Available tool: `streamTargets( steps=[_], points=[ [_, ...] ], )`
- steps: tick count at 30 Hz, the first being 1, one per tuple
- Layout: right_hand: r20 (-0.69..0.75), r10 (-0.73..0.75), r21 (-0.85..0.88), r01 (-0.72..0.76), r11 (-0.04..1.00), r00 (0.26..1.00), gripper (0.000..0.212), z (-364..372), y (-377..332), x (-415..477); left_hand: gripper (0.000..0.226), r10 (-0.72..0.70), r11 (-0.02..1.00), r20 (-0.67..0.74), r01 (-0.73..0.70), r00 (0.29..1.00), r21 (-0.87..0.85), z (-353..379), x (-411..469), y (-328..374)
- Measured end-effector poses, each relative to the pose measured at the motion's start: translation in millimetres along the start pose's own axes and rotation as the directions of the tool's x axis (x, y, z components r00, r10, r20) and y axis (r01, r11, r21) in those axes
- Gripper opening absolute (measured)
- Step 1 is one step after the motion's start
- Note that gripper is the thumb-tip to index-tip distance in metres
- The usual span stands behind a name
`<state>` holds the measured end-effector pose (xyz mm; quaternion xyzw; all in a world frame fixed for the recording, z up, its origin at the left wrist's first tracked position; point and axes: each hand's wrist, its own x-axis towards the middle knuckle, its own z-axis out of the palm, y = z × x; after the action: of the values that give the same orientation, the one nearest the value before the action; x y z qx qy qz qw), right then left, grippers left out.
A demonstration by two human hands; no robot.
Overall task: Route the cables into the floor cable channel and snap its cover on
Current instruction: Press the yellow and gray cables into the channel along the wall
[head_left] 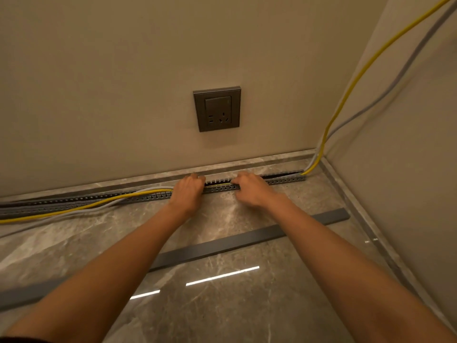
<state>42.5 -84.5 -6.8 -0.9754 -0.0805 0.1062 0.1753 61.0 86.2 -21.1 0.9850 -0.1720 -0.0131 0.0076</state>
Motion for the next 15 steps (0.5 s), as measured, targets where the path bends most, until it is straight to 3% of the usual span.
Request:
streamTargets(
  steps=[6,15],
  points=[
    [-0.145,-0.110,-0.079,0.099,0.992,0.983,0.028,5.5,2.1,-0.9,0.018,-0.080,0.964,-0.045,0.065,0.996,-0.258,-7.6,-8.1,-10.2],
    [-0.079,-0.181,-0.032,0.179,0.983,0.980,0.029,17.6,-53.8,9.2,0.019,-0.294,0.939,-0.121,0.263,0.948,-0.220,-16.9,-43.4,-60.0]
  ],
)
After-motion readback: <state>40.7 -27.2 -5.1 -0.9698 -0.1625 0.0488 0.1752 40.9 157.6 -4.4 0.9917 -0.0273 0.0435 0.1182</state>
